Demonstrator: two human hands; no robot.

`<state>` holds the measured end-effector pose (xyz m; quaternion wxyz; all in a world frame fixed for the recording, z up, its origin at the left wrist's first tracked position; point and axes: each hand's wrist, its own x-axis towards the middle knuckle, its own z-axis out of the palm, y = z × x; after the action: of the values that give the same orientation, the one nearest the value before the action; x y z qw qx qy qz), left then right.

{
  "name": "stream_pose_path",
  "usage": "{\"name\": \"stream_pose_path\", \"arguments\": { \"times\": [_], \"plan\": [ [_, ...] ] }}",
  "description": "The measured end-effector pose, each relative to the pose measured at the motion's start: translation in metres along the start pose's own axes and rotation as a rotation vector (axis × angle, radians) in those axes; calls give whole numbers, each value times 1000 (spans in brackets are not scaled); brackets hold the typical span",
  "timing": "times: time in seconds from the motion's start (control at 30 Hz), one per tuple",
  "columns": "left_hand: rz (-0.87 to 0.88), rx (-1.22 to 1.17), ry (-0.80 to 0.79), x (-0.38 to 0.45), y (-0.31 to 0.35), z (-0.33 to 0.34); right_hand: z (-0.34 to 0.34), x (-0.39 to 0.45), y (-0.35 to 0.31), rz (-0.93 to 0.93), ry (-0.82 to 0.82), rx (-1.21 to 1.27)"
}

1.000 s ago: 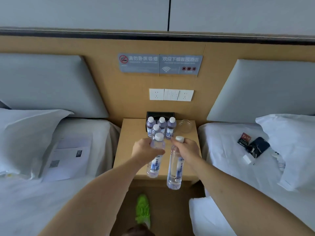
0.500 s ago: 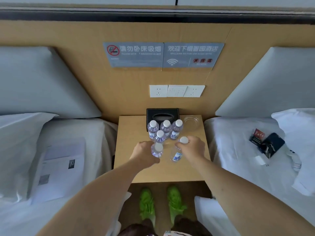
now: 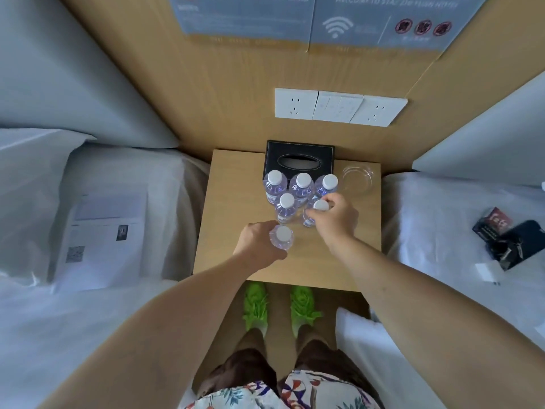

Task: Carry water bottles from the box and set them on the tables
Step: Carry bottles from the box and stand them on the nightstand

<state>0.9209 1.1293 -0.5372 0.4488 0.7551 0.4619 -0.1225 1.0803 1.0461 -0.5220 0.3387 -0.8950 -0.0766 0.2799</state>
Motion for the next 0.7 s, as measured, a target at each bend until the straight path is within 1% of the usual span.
{"name": "stream_pose_path", "arguments": {
  "times": [0.1,0.43,0.57,0.7],
  "plan": [
    [-13,-10,15,4,1,6,2,6,-3,17,-23,17],
    [-42,-59,52,11,7,23,6,10,0,-27,-51,84],
    [-48,-64,51,10,11,27,0,7,0,-12,-107,80],
    [-29,-45,41,9,15,28,-8,-8,1,-37,59,46]
  ]
}}
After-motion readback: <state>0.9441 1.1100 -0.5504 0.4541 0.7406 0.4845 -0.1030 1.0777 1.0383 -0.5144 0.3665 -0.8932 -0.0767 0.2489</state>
